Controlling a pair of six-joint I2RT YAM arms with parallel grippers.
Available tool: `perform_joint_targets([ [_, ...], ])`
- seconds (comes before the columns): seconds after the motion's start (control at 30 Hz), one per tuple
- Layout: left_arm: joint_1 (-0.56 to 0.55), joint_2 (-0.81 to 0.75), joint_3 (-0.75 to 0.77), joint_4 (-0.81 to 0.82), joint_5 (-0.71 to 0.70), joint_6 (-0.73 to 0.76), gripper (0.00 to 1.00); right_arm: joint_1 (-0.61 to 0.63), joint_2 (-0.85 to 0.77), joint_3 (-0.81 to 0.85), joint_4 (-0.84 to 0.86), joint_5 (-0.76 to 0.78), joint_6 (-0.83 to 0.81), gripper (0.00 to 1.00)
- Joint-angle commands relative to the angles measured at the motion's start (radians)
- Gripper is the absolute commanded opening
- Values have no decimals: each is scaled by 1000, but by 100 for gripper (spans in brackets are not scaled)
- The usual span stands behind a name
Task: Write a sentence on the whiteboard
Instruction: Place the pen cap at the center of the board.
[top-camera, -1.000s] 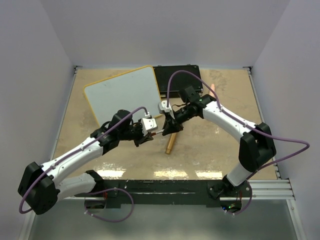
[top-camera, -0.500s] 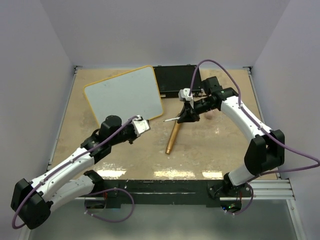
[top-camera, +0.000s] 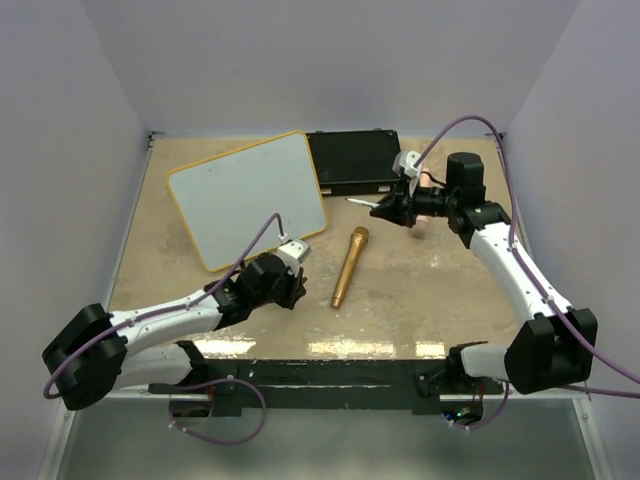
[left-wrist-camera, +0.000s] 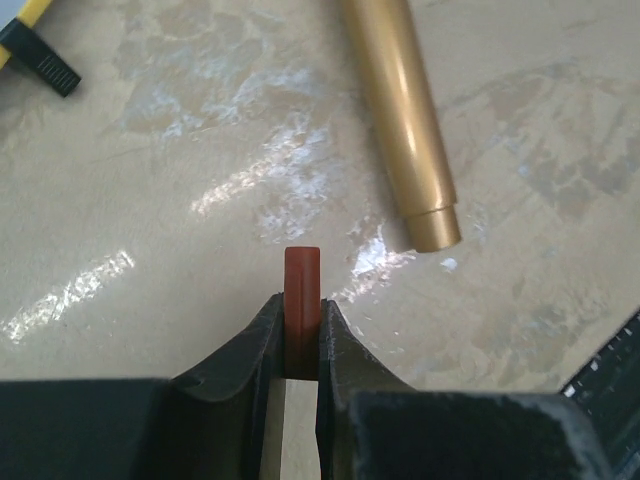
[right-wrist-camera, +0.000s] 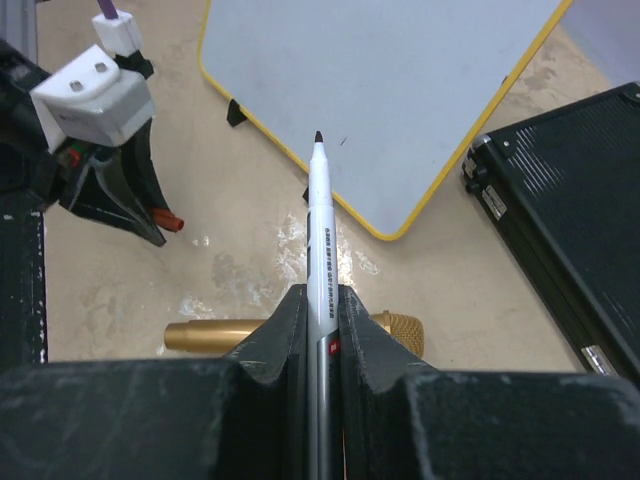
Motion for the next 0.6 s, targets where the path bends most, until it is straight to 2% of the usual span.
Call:
perform_joint_targets([
  [0.0,-48,73,7,182,-249,-139,0,3,20,-5,91,17,90,0],
  [0.13,-64,219,88,214,-312,-112,0,3,23,-8,99,21,93,0],
  [0.37,-61,504,422,156,-417,-60,0,-3,22,-6,99,31,93,0],
  [0.47,-38,612,537,147,-413,-44,0,-16,19,-6,100,32,96,0],
  [0.57,-1,688,622,150,-370,-38,5,-28,14,-6,99,37,99,0],
])
